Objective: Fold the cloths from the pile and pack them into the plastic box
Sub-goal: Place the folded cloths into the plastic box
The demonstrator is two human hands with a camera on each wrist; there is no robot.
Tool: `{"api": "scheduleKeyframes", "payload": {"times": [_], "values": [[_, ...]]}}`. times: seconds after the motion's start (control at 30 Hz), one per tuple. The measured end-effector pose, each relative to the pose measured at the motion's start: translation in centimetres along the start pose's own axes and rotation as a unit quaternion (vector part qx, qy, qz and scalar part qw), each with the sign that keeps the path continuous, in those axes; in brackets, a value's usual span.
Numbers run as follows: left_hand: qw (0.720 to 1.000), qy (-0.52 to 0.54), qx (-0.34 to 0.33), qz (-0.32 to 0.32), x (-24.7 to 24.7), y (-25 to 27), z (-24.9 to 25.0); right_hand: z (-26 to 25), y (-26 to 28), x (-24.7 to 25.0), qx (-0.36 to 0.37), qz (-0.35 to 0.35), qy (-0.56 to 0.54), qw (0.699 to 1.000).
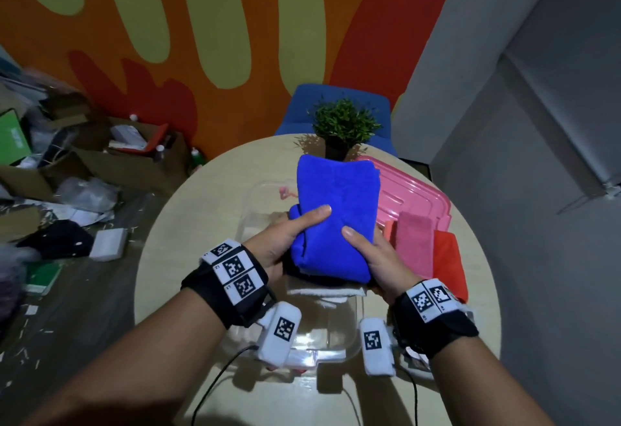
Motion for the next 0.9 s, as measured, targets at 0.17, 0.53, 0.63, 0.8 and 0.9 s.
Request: {"api": "scheduleKeyframes", "payload": {"times": [0.17,0.53,0.63,0.8,0.9], "values": [[0.992,-0.068,0.009,0.102,1.4,-1.3,-0.6,0.5,-1.0,0.7,-0.054,-0.013,0.303,0.951],[0.941,-0.143,0.121,0.281,6.7,-8.0,-3.8,4.0,-5.6,3.4,-0.135,0.031,0.453,0.881],[0.946,-0.149,0.185,0.222,6.4,-10.4,-5.3,4.7,-5.7,3.3,-0.147,0.014,0.471,0.870],[0.935,-0.229,0.246,0.111,6.2,-12.4,-7.9,4.7,-5.7,3.3,-0.175,0.013,0.475,0.862],[0.918,-0.278,0.230,0.165,7.1,-14.1,-8.0,5.0,-5.7,3.4,-0.166,0.030,0.484,0.859]]}}
Point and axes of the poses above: each hand's wrist, its own y-axis away from the middle knuckle, its own x-axis out of the back of the hand, z = x × y, the point moved 4 cm from there along -y, towards the middle knuckle, and after that the axes turned 11 degrees about -y, right-handed, at the moved point
